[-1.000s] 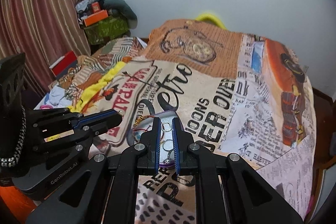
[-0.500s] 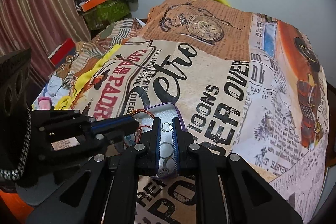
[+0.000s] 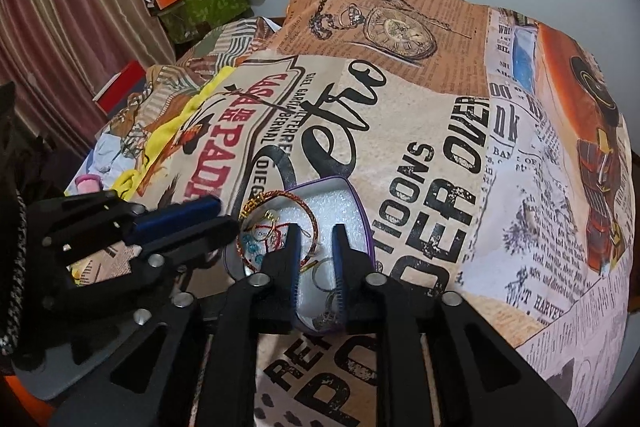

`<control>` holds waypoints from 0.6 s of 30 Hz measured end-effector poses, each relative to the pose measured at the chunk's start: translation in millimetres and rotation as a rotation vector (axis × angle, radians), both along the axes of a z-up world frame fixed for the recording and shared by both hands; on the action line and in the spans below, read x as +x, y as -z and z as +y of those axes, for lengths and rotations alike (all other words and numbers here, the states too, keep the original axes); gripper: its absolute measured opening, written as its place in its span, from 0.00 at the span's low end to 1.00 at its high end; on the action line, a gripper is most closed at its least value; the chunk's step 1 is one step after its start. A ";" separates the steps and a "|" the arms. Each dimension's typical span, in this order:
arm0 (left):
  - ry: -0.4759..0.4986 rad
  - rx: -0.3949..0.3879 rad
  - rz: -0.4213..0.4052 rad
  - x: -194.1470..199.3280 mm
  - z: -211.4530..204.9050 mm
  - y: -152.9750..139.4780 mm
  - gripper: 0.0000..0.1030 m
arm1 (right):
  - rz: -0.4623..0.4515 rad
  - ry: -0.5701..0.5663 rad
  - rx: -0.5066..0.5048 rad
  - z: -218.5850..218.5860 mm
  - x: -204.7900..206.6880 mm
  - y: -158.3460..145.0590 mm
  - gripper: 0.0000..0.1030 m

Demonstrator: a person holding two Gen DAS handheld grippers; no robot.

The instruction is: Organize jewelry

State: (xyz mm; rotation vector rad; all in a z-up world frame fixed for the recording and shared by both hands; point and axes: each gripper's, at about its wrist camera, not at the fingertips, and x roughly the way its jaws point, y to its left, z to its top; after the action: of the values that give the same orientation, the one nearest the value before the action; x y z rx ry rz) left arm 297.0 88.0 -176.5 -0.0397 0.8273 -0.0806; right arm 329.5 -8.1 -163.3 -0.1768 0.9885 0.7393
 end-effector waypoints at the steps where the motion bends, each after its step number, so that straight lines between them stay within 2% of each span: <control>1: -0.007 -0.002 -0.005 -2.6 2.0 -2.2 0.24 | -0.002 0.002 0.002 -0.8 -1.3 -1.5 0.19; 10: -0.056 -0.028 -0.052 -27.7 12.5 -30.8 0.24 | -0.090 0.021 0.002 -10.1 -26.6 -31.0 0.19; 18: -0.086 -0.054 -0.187 -75.5 10.9 -89.5 0.24 | -0.246 0.062 0.073 -36.1 -73.2 -92.3 0.19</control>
State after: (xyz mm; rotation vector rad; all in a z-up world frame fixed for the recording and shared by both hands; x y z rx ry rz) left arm 221.5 98.9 -87.0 -0.1172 0.6358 -0.0250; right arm 256.3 -44.1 -71.0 -0.1683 0.7294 0.6779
